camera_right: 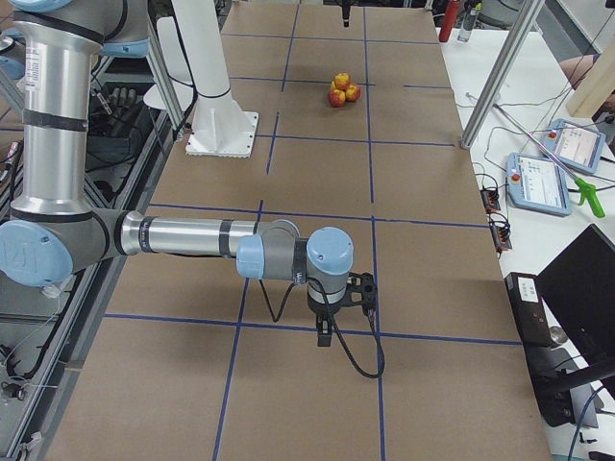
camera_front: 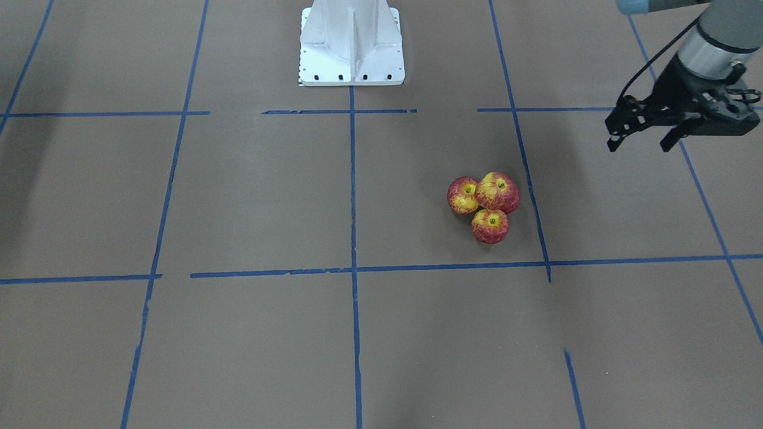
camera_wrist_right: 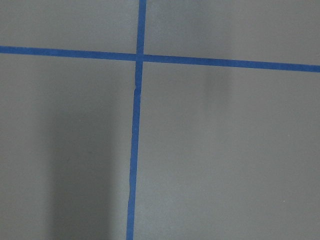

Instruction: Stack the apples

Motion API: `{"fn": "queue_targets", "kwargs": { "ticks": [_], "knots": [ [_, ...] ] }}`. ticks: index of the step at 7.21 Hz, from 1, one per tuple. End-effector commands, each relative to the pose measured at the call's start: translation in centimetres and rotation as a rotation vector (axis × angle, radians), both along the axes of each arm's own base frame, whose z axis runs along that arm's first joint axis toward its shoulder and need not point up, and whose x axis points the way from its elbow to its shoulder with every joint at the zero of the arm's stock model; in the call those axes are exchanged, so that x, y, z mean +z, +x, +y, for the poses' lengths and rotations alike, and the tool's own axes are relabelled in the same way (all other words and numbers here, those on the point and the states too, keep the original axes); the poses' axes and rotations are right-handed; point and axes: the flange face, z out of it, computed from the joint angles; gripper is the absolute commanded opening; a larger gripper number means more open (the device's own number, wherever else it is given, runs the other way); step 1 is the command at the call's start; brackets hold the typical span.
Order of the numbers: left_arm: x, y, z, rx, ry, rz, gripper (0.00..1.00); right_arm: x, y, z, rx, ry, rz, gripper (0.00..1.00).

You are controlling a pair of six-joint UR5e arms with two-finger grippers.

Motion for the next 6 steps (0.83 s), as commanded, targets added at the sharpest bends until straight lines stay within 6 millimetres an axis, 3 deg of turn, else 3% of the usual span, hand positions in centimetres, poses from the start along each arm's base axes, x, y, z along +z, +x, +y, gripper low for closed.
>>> {"fn": "queue_targets", "kwargs": {
  "ticks": [1,2,3,4,6],
  "knots": [
    [10.3,-13.1,1.7,0.093,0.069,0.019,1.0,0.0,0.0,0.0,0.0,0.0,0.0,1.0],
    [16.1,-18.4,3.1,0.096,0.065,0.027,1.0,0.0,0.0,0.0,0.0,0.0,0.0,1.0],
    [20.5,-21.9,4.6,0.022,-0.017,0.033,1.0,0.0,0.0,0.0,0.0,0.0,0.0,1.0],
    [22.5,-22.9,5.5,0.005,-0.052,0.025,1.0,0.0,0.0,0.0,0.0,0.0,0.0,1.0],
    [22.3,-22.8,6.7,0.004,-0.052,0.035,1.0,0.0,0.0,0.0,0.0,0.0,0.0,1.0]
  ]
}}
